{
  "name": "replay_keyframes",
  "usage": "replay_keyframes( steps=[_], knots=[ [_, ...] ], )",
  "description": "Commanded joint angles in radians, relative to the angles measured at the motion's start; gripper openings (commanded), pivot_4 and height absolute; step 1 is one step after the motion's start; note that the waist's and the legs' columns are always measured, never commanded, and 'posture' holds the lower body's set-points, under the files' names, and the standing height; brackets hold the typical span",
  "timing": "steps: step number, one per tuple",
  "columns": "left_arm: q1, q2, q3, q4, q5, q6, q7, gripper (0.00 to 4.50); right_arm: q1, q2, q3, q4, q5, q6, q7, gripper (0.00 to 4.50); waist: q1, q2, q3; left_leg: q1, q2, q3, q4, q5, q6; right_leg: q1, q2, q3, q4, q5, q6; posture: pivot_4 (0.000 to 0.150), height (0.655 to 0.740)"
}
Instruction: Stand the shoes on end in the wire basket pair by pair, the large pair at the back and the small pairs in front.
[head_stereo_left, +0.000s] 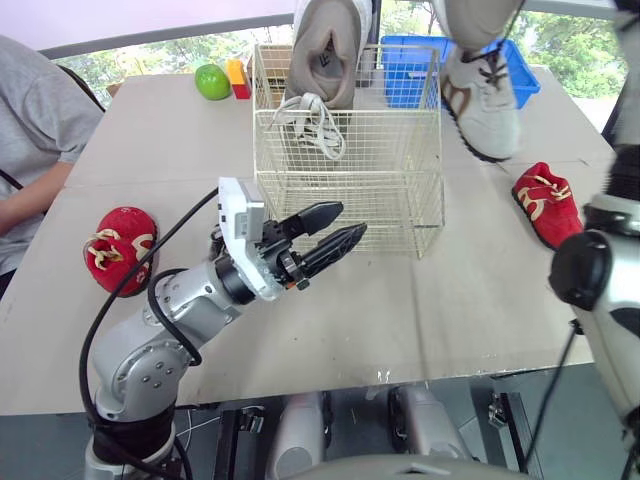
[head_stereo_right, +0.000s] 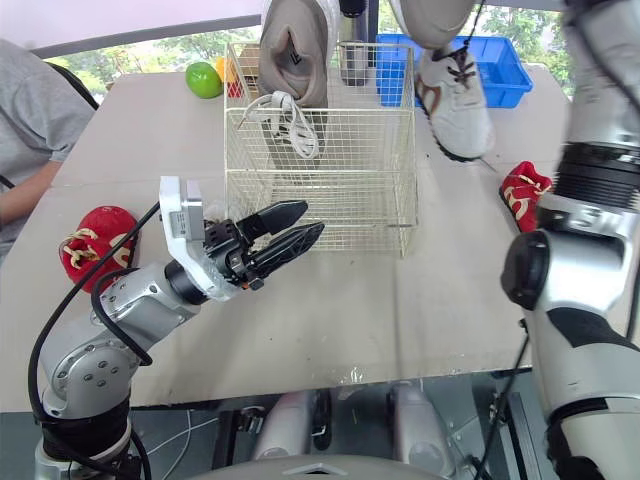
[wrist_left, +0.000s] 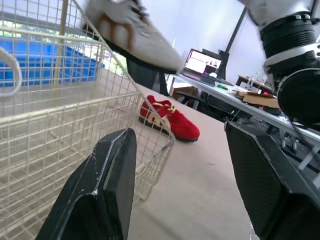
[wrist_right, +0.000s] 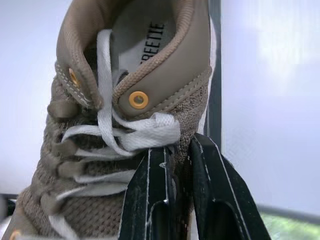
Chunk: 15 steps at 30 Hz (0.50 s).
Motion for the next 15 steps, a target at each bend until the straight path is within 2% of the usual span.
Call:
replay_keyframes(
  steps=[1,6,15],
  knots=[
    [0.018,0.02,0.028,-0.053,-0.014,-0.022,0.015,3.1,-0.003,0.042,0.058,0.103,-0.093,-0.234,-0.039,0.05,0.001,0.0,0.0,0.0,0.0,0.0,0.0,0.0,0.0,0.0,0.0,0.0,0.0,0.0,0.0,0.15,0.74],
    [0.059,0.036,0.057,-0.085,-0.035,-0.025,0.057,3.1,0.046,0.062,0.037,0.106,-0.052,-0.236,-0.051,0.05,0.026,0.0,0.0,-0.002,0.0,-0.001,0.0,0.002,-0.004,0.0,-0.002,-0.003,-0.001,0.0,0.0,0.15,0.74],
    [0.04,0.026,0.028,-0.087,-0.036,-0.035,0.103,3.1,0.087,-0.041,0.011,0.016,-0.01,-0.13,-0.037,0.05,0.025,0.0,0.0,-0.001,-0.001,-0.002,0.0,0.0,0.0,0.0,-0.002,-0.004,0.0,0.0,0.0,0.15,0.74]
  ],
)
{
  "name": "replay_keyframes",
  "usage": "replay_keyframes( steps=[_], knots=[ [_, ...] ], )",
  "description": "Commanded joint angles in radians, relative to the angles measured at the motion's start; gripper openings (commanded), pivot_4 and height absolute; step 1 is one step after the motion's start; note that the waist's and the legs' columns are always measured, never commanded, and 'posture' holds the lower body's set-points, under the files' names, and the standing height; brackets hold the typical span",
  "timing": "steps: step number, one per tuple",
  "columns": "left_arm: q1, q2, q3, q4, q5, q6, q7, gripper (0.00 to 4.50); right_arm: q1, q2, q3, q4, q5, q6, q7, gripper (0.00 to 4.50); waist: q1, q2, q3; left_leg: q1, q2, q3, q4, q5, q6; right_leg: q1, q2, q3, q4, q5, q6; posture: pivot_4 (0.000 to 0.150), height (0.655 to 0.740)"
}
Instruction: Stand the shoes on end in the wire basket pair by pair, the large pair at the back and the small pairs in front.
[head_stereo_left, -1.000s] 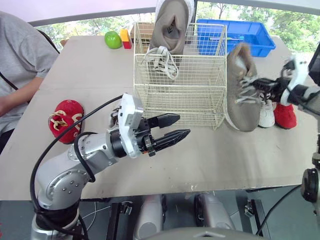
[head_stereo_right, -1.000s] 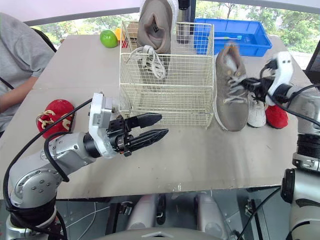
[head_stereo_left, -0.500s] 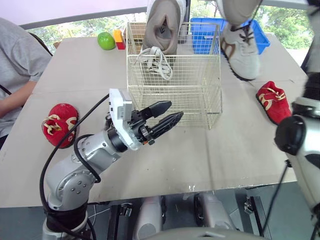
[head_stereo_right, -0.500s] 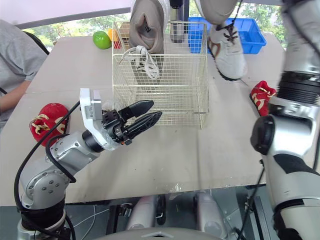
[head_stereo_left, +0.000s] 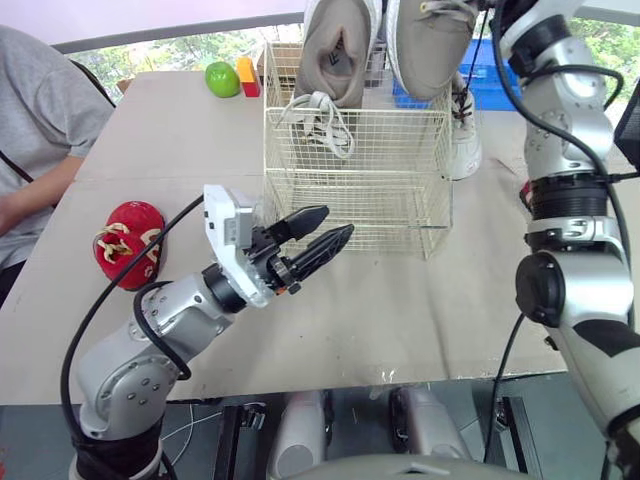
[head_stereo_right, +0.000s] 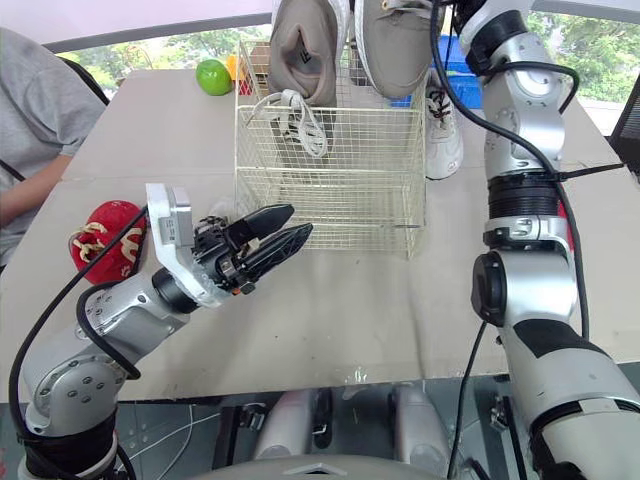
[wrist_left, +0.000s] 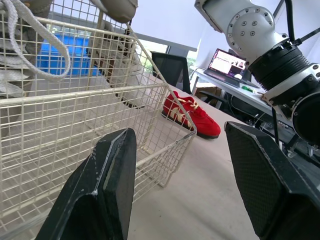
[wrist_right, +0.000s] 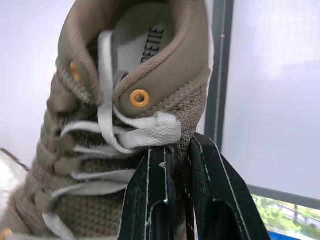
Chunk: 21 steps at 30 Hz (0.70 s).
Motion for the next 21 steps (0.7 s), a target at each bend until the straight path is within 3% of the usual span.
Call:
replay_keyframes(
  steps=[1,5,14,21],
  knots=[
    [-0.025,-0.001,-0.001,-0.029,-0.006,-0.031,0.006,3.1,0.005,-0.057,-0.041,-0.113,0.027,0.04,-0.006,0.05,-0.001,0.0,0.0,0.0,0.0,0.0,0.0,0.0,0.0,0.0,0.0,0.0,0.0,0.0,0.0,0.15,0.74],
    [-0.043,-0.008,-0.012,-0.015,-0.005,-0.033,0.006,3.1,0.048,-0.11,-0.055,-0.24,0.07,0.161,0.004,0.05,0.001,0.0,0.0,0.0,0.0,0.0,0.0,0.0,0.0,0.0,0.0,0.0,0.0,0.0,0.0,0.15,0.74],
    [-0.075,-0.013,-0.036,0.009,0.002,-0.039,0.004,3.1,0.151,-0.271,-0.186,-0.46,0.279,0.63,-0.024,0.05,0.0,0.001,0.0,0.0,0.0,0.0,-0.001,0.0,0.0,0.0,0.0,0.0,-0.001,0.0,0.0,0.15,0.74],
    [-0.078,-0.016,-0.048,0.02,0.008,-0.039,-0.002,3.1,0.343,-0.382,-0.127,-0.524,0.356,1.033,0.02,0.05,-0.002,0.0,0.0,0.001,0.0,0.001,0.0,0.0,0.0,0.0,0.0,0.001,-0.001,0.0,0.0,0.15,0.74]
  ],
)
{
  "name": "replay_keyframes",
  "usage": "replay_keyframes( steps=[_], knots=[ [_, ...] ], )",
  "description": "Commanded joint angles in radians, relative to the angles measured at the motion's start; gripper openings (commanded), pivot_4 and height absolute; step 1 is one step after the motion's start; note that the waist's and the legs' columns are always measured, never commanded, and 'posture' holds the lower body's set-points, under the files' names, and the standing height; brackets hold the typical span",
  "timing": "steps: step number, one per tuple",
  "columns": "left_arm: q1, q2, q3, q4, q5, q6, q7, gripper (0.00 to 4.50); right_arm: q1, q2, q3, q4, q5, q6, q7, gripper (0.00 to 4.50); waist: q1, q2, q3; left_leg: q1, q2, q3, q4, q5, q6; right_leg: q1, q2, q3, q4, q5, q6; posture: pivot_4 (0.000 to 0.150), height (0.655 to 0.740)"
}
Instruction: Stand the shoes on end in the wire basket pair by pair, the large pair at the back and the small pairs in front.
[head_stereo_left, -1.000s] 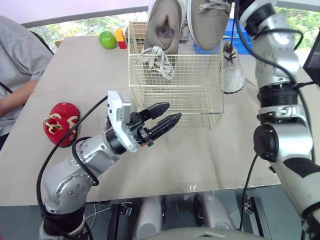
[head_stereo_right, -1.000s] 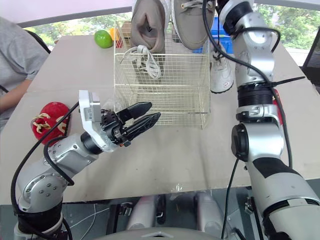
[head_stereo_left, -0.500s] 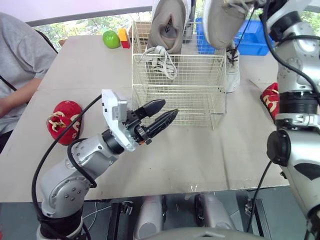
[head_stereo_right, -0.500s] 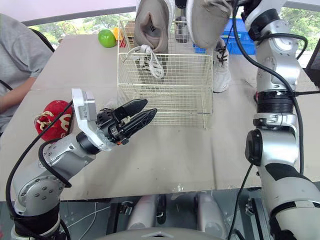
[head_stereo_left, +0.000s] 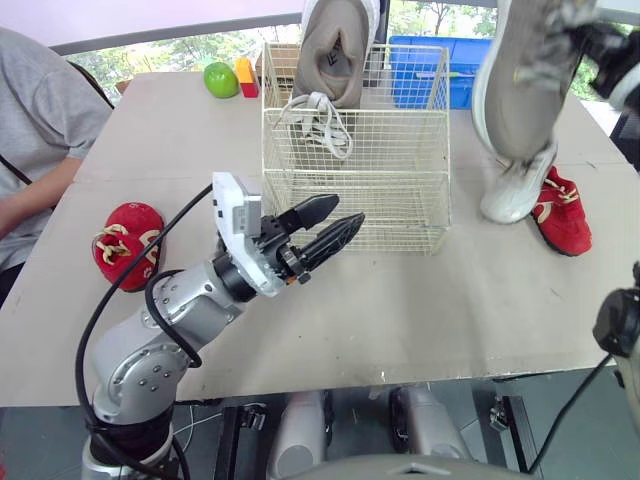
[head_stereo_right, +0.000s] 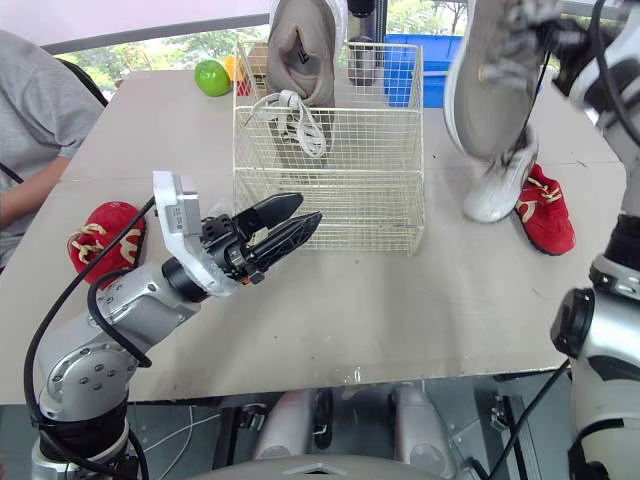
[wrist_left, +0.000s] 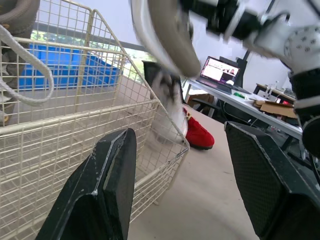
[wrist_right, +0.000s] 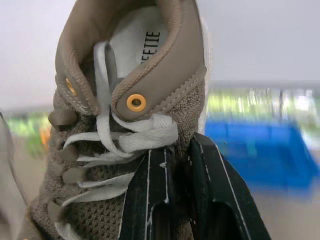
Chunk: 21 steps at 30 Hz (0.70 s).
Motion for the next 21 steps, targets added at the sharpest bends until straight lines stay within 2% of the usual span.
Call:
replay_keyframes(
  steps=[1,5,13,18,19,21],
  knots=[
    [-0.011,-0.002,-0.008,-0.011,0.007,-0.021,-0.007,3.1,0.003,-0.005,0.0,-0.042,0.056,0.144,0.008,0.05,-0.005,0.0,0.0,0.0,0.0,0.0,0.0,0.0,0.0,0.0,0.0,0.0,0.0,0.0,0.0,0.15,0.74],
    [-0.019,0.0,-0.013,-0.001,0.01,-0.02,-0.015,3.1,0.04,0.022,0.098,-0.008,0.005,0.133,0.051,0.05,-0.008,0.001,0.0,0.0,0.0,0.0,0.0,0.0,0.0,-0.001,0.002,0.002,0.0,0.0,0.0,0.15,0.74],
    [-0.022,0.006,-0.013,0.007,0.017,-0.018,-0.019,3.1,0.019,0.109,0.262,0.197,-0.106,0.029,0.132,0.05,-0.001,0.0,0.0,-0.001,0.0,0.0,0.001,0.0,0.0,-0.001,0.003,0.002,0.0,0.0,0.0,0.15,0.74],
    [-0.008,0.011,-0.01,-0.009,0.021,-0.016,-0.008,3.1,0.038,0.111,0.366,0.348,-0.231,-0.093,0.197,0.05,-0.008,-0.006,-0.004,0.002,0.001,0.0,0.001,0.0,0.0,0.002,0.003,0.003,0.0,0.0,0.0,0.15,0.74],
    [-0.004,0.013,-0.008,-0.012,0.022,-0.016,-0.005,3.1,0.043,0.102,0.385,0.373,-0.257,-0.131,0.224,0.63,-0.008,-0.006,-0.005,0.003,0.001,0.0,0.001,0.0,0.0,0.002,0.003,0.003,0.0,0.0,0.0,0.15,0.74],
    [0.002,0.015,-0.006,-0.017,0.022,-0.016,-0.001,3.1,0.046,0.085,0.42,0.404,-0.306,-0.193,0.264,1.11,-0.006,-0.008,-0.006,0.005,0.001,0.0,0.001,0.0,0.0,0.004,0.003,0.002,0.0,0.0,0.0,0.15,0.74]
  ],
)
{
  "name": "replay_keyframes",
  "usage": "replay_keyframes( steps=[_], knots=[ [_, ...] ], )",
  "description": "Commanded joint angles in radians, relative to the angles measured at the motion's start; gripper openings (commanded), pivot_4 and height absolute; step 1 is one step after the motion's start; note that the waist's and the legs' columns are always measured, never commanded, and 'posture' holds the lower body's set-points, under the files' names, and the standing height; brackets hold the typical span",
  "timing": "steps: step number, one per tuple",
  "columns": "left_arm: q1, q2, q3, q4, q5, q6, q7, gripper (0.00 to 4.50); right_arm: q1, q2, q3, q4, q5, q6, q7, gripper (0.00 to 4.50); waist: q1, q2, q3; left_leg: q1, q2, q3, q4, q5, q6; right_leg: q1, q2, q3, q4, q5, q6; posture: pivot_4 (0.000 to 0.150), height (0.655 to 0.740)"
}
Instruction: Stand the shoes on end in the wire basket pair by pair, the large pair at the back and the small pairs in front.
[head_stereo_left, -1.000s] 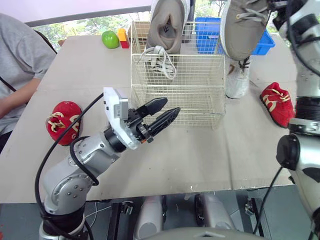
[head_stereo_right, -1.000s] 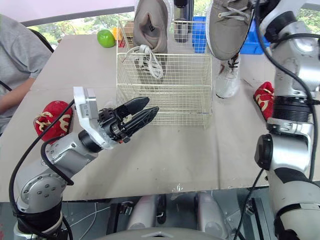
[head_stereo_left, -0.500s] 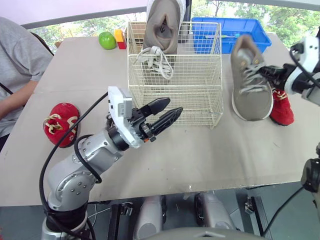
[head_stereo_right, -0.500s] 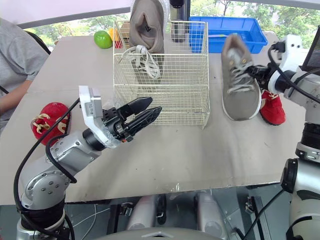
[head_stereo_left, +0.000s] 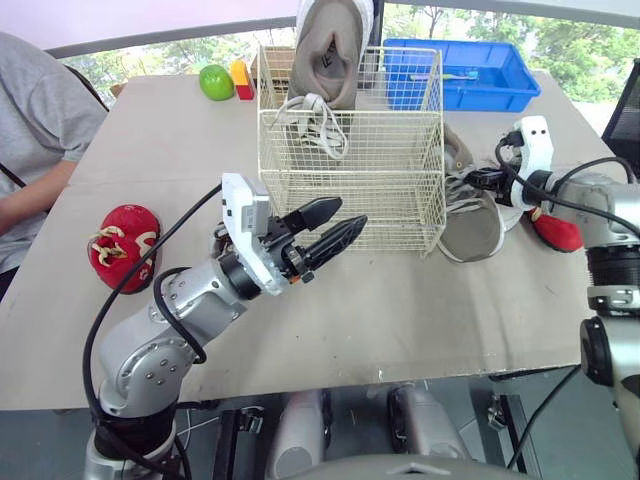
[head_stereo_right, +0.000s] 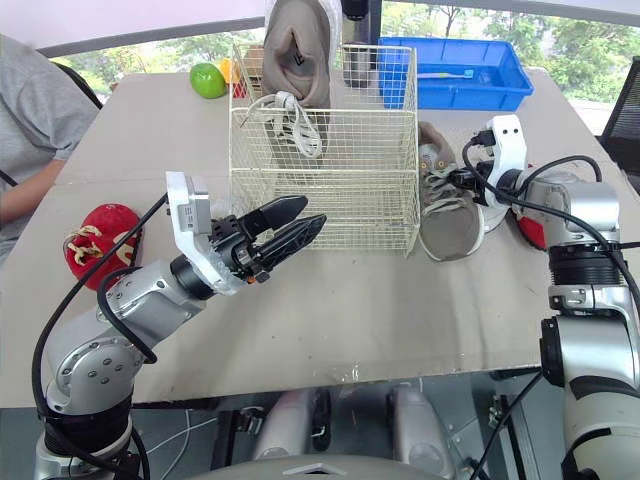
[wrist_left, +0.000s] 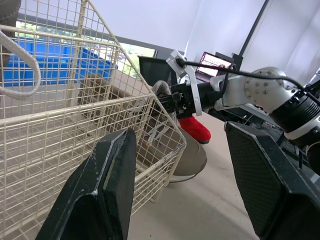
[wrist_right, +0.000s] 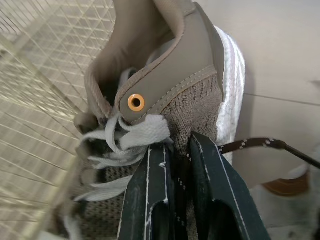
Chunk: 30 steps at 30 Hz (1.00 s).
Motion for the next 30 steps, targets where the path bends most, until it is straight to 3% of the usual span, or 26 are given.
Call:
replay_keyframes(
  steps=[1,5,13,22,25,29,30],
  knots=[
    [0.01,0.011,0.019,-0.046,0.001,-0.017,0.008,3.1,0.018,-0.02,0.077,0.09,-0.095,-0.089,0.068,1.58,0.002,-0.001,-0.001,0.001,0.0,0.0,0.0,0.0,0.0,0.001,0.0,0.0,0.0,0.0,0.0,0.15,0.74],
    [0.026,0.017,0.024,-0.059,-0.002,-0.02,0.013,3.1,0.026,-0.037,0.082,0.076,-0.124,-0.092,0.111,3.49,0.006,-0.002,-0.001,0.001,0.0,0.0,0.0,0.0,0.0,0.001,0.0,0.0,0.0,0.0,0.0,0.15,0.74],
    [0.055,0.021,0.024,-0.075,0.003,-0.03,0.012,3.1,0.058,-0.062,0.034,-0.036,-0.098,0.007,0.133,3.49,0.012,-0.002,-0.001,-0.001,0.0,-0.001,0.0,0.0,0.0,0.001,0.0,-0.001,0.0,0.0,0.0,0.15,0.74],
    [0.087,0.031,0.022,-0.069,0.027,-0.053,-0.022,3.1,0.039,-0.049,0.141,-0.042,-0.255,-0.195,0.116,3.49,0.006,-0.002,-0.001,-0.001,0.0,0.0,0.0,0.0,0.0,0.0,0.0,0.0,-0.001,0.0,0.0,0.15,0.74],
    [0.093,0.03,0.014,-0.07,0.036,-0.058,-0.026,3.1,0.038,-0.04,0.164,-0.015,-0.276,-0.192,0.137,2.72,0.006,-0.002,-0.001,0.0,0.0,-0.001,0.0,0.0,0.0,0.0,0.0,0.0,0.0,0.0,0.0,0.15,0.74],
    [0.081,0.032,0.015,-0.071,0.037,-0.055,-0.016,3.1,0.034,-0.032,0.141,-0.019,-0.289,-0.197,0.122,1.0,0.006,-0.003,-0.002,0.0,0.0,0.0,0.0,0.0,0.0,0.001,0.0,0.0,0.0,0.0,-0.001,0.15,0.74],
    [0.078,0.031,0.013,-0.073,0.036,-0.052,-0.01,3.1,0.049,-0.043,0.13,-0.063,-0.279,-0.17,0.13,1.0,0.006,-0.003,-0.002,0.0,0.0,0.0,0.0,0.0,0.0,0.001,0.0,0.0,-0.001,0.0,-0.001,0.15,0.74]
  ],
)
